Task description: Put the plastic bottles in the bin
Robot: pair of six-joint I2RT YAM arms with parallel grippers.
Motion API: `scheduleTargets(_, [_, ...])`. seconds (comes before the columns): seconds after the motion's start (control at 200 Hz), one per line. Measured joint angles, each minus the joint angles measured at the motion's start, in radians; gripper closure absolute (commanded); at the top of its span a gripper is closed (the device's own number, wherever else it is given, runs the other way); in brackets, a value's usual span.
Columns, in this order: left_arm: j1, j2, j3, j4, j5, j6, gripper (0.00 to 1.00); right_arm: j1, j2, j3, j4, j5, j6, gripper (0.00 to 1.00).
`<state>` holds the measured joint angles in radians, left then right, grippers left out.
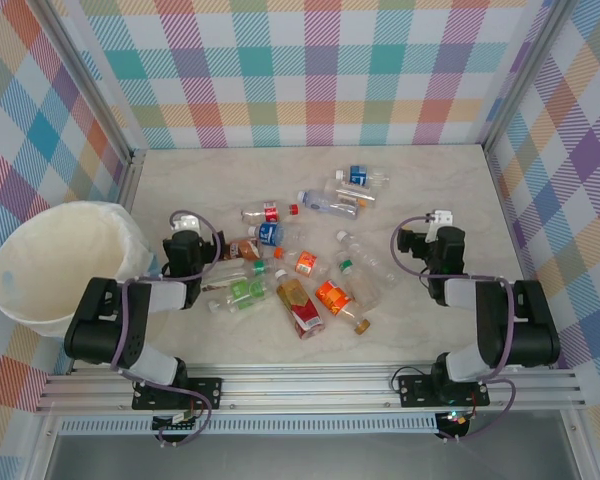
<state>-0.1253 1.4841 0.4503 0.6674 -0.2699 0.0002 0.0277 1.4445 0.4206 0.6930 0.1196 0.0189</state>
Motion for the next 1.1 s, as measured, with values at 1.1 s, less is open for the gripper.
scheduleTargets(1.1, [-0.129, -0.305, 0.172, -0.655, 0.344, -0.652, 0.0, 0.175, -0.038, 0.358, -1.096, -0.352, 0.194, 0.0])
